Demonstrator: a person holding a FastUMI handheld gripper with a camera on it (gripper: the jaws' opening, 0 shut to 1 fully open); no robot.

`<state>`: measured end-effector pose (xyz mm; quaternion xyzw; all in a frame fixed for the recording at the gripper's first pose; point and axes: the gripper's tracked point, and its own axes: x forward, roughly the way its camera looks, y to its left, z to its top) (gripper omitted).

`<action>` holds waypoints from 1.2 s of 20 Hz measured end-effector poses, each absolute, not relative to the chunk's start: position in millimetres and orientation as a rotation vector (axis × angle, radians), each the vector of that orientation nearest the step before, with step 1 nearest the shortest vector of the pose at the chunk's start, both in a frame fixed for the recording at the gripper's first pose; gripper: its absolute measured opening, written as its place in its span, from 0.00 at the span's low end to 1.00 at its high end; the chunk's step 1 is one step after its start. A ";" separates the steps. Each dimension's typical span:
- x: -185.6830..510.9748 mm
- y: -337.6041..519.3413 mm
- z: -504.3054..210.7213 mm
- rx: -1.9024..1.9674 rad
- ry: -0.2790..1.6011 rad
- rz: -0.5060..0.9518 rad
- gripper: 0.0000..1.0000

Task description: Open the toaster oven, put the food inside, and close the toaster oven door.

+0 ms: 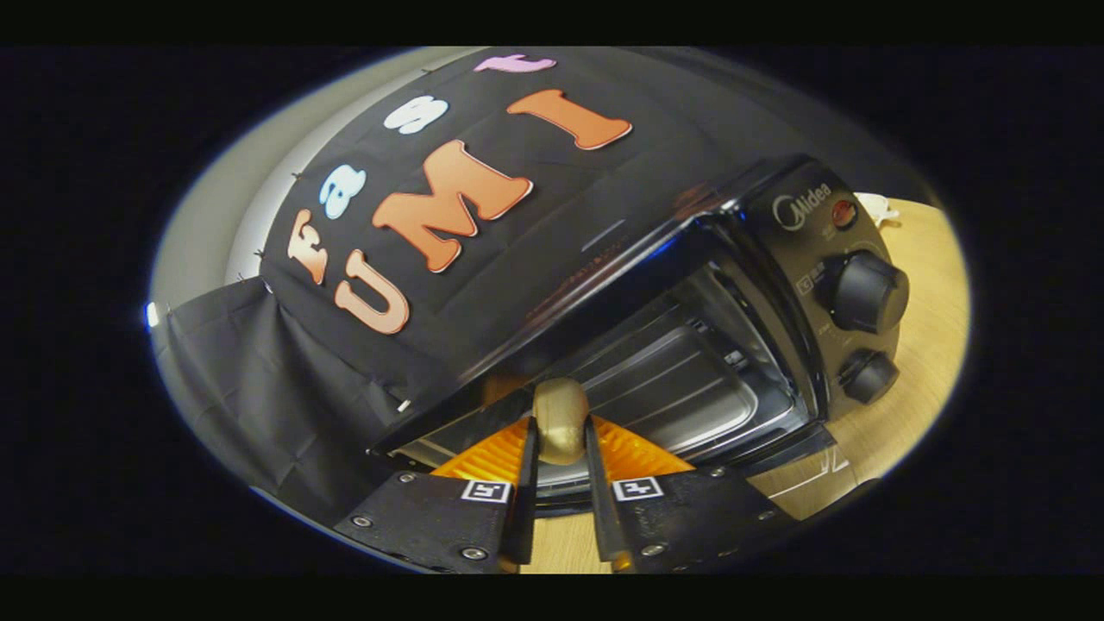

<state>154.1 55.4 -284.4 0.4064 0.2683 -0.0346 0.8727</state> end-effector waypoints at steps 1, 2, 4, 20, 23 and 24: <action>152.3 54.6 -287.9 0.822 0.565 -0.081 0.33; 150.7 51.8 -284.3 0.787 0.554 -0.081 0.37; 149.2 43.6 -279.2 0.730 0.535 -0.094 0.43; 3.9 49.3 -240.9 0.320 0.640 0.049 0.89; -22.5 48.1 -247.9 0.299 0.690 0.048 0.89; -31.3 46.2 -253.1 0.297 0.721 0.037 0.89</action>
